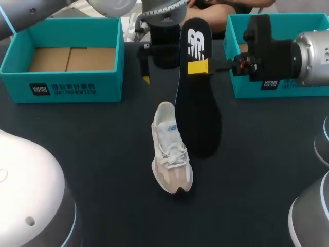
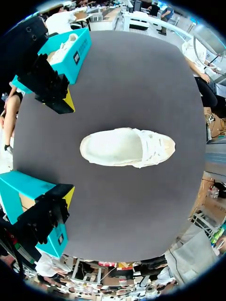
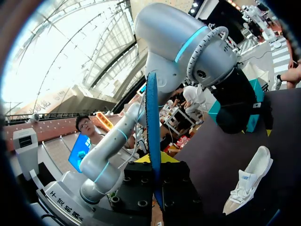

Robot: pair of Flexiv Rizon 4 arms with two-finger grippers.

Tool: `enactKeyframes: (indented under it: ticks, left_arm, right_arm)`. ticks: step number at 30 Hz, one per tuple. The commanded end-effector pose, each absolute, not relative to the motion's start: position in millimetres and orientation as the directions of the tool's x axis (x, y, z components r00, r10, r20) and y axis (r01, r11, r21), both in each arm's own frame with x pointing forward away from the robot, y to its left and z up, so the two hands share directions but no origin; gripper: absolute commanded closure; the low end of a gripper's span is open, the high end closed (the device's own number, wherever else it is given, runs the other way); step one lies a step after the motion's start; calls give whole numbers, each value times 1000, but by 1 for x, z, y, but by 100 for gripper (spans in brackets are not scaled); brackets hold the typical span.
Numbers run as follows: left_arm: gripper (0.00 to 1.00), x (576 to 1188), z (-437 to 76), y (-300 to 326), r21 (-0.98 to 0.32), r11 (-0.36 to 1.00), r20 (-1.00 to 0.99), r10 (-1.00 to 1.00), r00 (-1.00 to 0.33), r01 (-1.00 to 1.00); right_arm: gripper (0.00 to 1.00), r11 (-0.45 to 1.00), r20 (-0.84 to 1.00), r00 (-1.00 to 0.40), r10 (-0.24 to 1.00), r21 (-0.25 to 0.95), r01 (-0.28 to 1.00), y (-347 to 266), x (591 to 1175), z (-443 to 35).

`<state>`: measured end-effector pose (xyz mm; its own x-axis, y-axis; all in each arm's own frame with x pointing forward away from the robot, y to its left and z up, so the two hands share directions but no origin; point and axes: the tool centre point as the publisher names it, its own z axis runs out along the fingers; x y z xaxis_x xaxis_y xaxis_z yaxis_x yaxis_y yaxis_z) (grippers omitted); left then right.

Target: Take the shoe out of the shoebox, open the shoe tongue, remove and reinsert the insole, then place the shoe into the shoebox

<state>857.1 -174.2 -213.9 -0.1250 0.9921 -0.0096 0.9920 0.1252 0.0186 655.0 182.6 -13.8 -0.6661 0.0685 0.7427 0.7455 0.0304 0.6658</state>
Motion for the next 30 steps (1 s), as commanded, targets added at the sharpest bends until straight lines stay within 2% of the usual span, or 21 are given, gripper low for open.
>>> enactKeyframes:
  ticks: [1,21,26,30]
  left_arm:
    - [0,855,-216,-170,23,124,-66,990,-122,992]
    - [0,855,-216,-170,23,124,-66,990,-122,992]
    - [0,856,-214,-156,48,141,-273,954,-122,989]
    - [0,855,-211,-148,18,155,-408,903,-134,988]
  right_arm:
    - [100,28,743,-666,71,666,746,185,655,-15]
    - [100,28,743,-666,71,666,746,185,655,-15]
    - [100,-19,758,-649,73,651,759,180,666,-15]
    - [100,-34,790,-605,96,610,791,174,683,-15]
